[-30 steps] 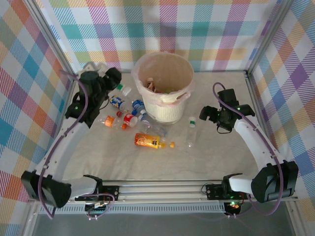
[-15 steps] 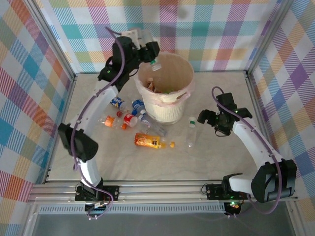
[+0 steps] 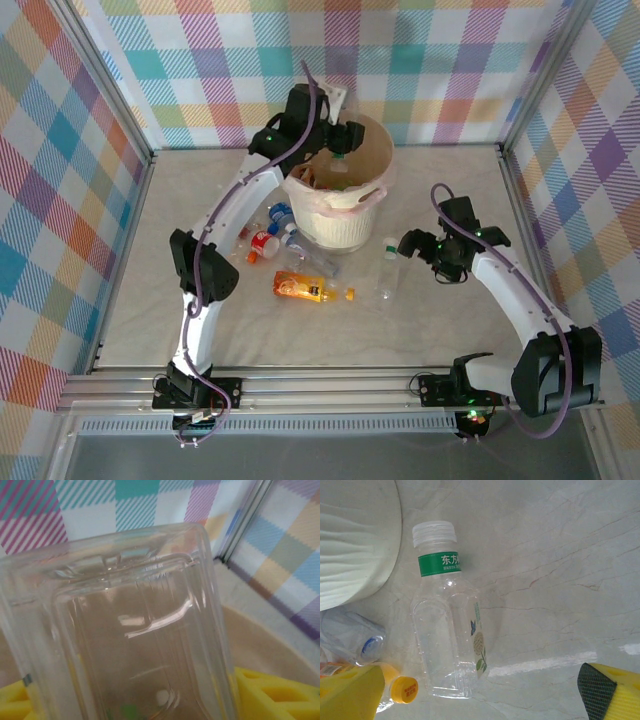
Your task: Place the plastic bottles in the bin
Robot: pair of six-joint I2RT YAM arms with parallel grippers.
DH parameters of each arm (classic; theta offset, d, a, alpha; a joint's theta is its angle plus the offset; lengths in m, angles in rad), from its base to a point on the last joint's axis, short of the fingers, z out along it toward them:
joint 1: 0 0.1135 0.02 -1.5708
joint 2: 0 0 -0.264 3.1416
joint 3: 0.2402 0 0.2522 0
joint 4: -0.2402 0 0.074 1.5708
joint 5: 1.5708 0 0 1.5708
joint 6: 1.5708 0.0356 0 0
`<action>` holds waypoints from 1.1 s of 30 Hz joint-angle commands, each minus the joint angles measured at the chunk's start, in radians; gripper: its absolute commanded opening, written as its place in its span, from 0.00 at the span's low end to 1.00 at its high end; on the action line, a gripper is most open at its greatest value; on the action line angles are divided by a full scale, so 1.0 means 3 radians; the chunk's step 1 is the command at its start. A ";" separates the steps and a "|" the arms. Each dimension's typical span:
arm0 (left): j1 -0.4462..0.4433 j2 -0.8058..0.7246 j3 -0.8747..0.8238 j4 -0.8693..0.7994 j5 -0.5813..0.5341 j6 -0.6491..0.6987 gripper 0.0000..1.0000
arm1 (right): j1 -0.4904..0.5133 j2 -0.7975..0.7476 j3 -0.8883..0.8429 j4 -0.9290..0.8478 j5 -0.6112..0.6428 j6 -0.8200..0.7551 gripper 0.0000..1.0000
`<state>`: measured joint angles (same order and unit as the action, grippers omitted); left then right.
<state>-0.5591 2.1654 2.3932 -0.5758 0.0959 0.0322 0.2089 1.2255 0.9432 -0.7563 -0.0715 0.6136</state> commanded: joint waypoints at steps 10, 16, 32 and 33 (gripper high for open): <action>-0.0013 0.0149 0.0164 -0.0499 -0.0104 0.0545 0.74 | -0.0006 -0.0079 -0.0266 0.0318 -0.0396 0.0176 1.00; -0.0018 0.0145 0.0169 -0.0494 -0.0136 0.0518 0.98 | -0.0001 -0.0075 -0.0381 0.0419 -0.0481 0.0210 1.00; -0.0064 -0.0272 0.0209 -0.0463 -0.0157 0.0312 1.00 | 0.0201 0.0045 -0.0377 0.0461 -0.0339 0.0213 1.00; -0.0072 -0.0313 0.0205 -0.0466 -0.0161 0.0292 1.00 | 0.0227 0.0065 -0.0363 0.0448 -0.0312 0.0209 1.00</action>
<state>-0.5674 2.1738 2.4207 -0.7136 0.0582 0.1486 0.2604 1.2232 0.8223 -0.6209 -0.1909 0.6735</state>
